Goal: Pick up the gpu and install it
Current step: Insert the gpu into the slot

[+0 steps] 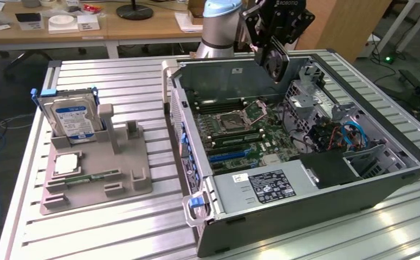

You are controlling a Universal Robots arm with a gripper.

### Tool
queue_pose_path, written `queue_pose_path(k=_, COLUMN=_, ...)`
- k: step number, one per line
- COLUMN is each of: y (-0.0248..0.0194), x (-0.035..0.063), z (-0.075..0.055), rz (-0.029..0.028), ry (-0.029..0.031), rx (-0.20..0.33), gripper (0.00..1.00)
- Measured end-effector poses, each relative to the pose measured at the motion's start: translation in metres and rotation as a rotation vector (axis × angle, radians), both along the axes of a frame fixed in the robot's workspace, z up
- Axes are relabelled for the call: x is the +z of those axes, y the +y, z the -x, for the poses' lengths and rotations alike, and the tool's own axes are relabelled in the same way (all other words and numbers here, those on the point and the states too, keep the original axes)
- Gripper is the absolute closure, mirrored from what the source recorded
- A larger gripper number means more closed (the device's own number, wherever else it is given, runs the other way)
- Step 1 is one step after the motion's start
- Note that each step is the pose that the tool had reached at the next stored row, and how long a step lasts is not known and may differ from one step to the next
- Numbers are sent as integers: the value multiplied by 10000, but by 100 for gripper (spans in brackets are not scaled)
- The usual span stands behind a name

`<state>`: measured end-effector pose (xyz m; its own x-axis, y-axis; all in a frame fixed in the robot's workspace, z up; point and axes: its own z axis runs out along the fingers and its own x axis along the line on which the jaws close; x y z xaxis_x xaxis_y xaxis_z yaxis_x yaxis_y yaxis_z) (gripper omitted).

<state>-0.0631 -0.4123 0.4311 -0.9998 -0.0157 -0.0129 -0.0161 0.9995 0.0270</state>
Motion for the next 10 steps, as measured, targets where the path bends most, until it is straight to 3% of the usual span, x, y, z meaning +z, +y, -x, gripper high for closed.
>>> queue_pose_path(k=10, y=-4, x=0, z=-3, rz=-37, ry=-1, rx=687, gripper=72)
